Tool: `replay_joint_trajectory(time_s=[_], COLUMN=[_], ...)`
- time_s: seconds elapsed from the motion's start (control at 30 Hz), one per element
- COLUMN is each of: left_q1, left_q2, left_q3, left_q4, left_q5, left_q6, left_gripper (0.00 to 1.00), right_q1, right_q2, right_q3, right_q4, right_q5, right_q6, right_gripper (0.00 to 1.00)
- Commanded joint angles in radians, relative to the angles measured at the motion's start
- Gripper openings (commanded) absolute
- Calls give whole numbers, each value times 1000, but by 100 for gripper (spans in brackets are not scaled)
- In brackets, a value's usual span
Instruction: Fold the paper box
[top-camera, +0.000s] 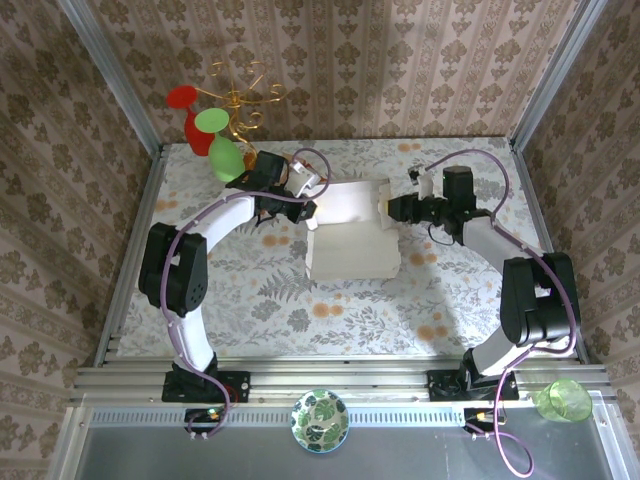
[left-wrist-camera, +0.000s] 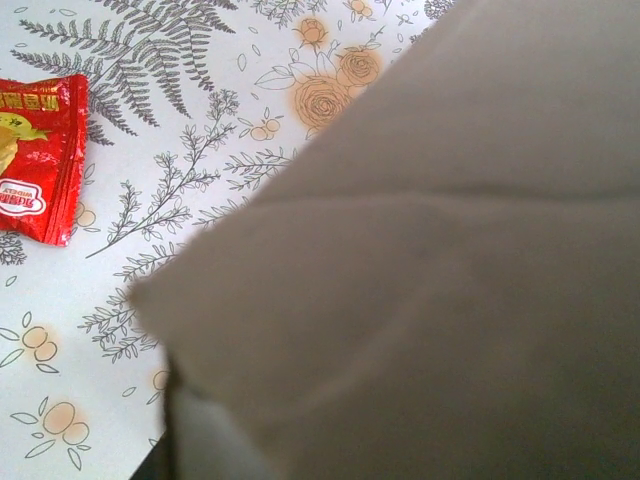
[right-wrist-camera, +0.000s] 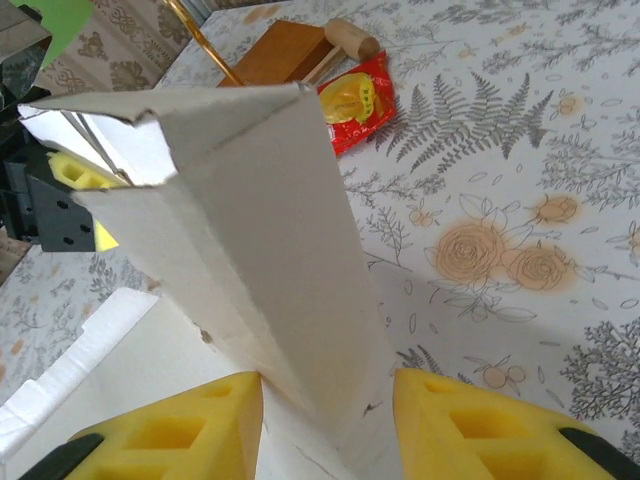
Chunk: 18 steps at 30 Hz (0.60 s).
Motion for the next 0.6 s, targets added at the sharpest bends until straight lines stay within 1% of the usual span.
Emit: replay_joint_trajectory(time_s=[0.0, 0.2, 0.37, 0.43, 0.57], left_q1=[-6, -6, -6, -6, -6], left_q2=[-2, -7, -10, -10, -8], left_q3=[23, 23, 22, 23, 23], left_q4=[-15, -14, -15, -17, -18], left_q5=[36, 34, 33, 33, 31], left_q6=[29, 31, 35, 35, 35], left_gripper=[0, 0, 0, 0, 0], right_q1=[13, 30, 49, 63, 103], right_q2=[16, 42, 66, 77, 93], right_q3=[53, 92, 127, 146, 182], right_q4=[-20, -43, -73, -101, -165], right_q5=[53, 84, 123, 158, 271], right_q6=[-40, -57, -80, -94, -129], right_gripper=[41, 42, 40, 38, 31])
